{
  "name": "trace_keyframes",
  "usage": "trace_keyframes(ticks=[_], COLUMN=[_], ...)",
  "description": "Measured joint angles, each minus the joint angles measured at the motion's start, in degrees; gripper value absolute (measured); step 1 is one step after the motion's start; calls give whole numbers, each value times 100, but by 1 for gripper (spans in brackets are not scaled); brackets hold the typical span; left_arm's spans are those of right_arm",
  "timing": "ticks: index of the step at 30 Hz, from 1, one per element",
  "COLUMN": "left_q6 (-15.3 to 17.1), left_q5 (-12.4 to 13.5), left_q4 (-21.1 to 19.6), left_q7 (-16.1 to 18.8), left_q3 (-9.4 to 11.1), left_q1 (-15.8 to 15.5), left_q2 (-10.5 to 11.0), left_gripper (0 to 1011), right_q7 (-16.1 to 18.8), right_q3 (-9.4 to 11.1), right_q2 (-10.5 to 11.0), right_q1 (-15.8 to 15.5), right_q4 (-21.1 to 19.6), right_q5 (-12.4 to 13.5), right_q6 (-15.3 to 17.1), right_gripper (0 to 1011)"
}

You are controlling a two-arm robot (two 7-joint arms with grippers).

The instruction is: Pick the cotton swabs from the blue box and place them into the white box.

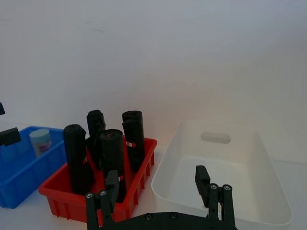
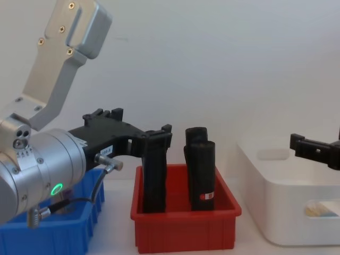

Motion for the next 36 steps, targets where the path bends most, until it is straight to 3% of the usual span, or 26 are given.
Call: trace_keyframes(ticks=[9,14,26,30,36], left_q6=[0,0,0,0,0], left_q5=[0,0,0,0,0], left_q4=[0,0,0,0,0], left_q7=[0,0,0,0,0], left_q3=[0,0,0,0,0], left_q1=[0,0,0,0,0], left_q2=[0,0,0,0,0], left_gripper=[1004,1004,1004,1004,1004], right_q7=[57,211,813,1194,1570], right_q3=[11,32,5,-58,-120], right_q2=[-2,-34,-239,-402,-559], right_q1=[39,198,802,1192,1558], right_q4=[79,339,1249,1797,2307], right_q5=[-6,-50,-237,-342,-434], right_q6=[-20,-75,-237,-367,-515], right_gripper=[1002,1002,1002,1002,1002])
